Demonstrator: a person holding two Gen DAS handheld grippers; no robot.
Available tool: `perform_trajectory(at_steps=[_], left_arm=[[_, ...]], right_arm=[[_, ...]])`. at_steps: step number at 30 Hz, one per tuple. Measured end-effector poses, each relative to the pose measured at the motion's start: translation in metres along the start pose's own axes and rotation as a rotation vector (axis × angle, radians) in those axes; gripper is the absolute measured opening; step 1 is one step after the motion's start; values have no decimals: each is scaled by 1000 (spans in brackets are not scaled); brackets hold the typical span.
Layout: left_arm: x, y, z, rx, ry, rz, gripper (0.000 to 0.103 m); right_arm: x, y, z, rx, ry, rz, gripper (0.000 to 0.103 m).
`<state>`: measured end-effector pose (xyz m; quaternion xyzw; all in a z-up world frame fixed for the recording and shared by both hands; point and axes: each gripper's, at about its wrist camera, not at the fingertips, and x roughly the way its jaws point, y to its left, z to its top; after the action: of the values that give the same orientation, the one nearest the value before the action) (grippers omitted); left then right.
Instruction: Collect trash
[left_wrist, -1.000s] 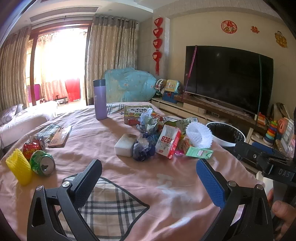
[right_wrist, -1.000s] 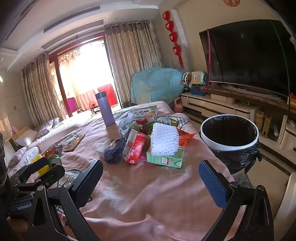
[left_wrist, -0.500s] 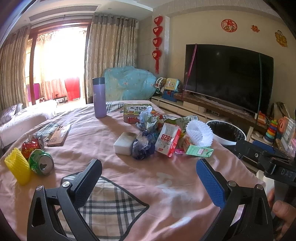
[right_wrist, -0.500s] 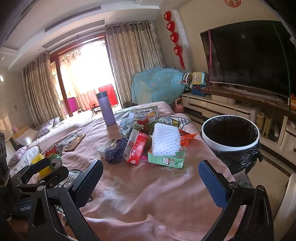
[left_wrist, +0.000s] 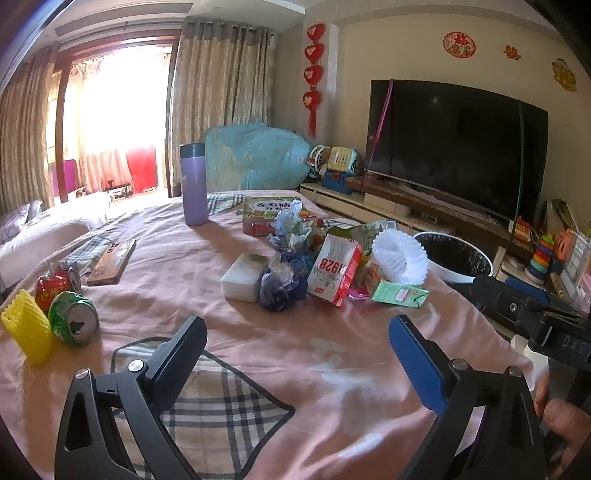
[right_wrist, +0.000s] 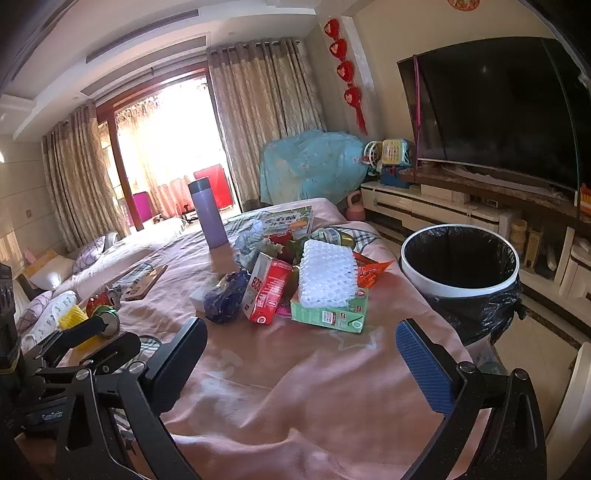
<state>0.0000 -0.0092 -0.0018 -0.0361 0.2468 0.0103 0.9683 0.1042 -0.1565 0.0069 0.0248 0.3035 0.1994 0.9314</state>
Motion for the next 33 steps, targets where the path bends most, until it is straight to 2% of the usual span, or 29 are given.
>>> perform_trajectory(at_steps=[20, 25, 29, 33], left_arm=[[69, 6, 24, -18, 108, 7, 90], [95, 7, 32, -13, 140, 18, 83], [120, 11, 39, -25, 174, 31, 79], [146, 15, 47, -42, 208, 34, 78]], right_arm=[[46, -27, 5, 40, 91, -10, 91], [62, -32, 10, 51, 117, -3, 83], [74, -35, 13, 54, 135, 3, 80], [88, -38, 16, 58, 155, 10, 78]])
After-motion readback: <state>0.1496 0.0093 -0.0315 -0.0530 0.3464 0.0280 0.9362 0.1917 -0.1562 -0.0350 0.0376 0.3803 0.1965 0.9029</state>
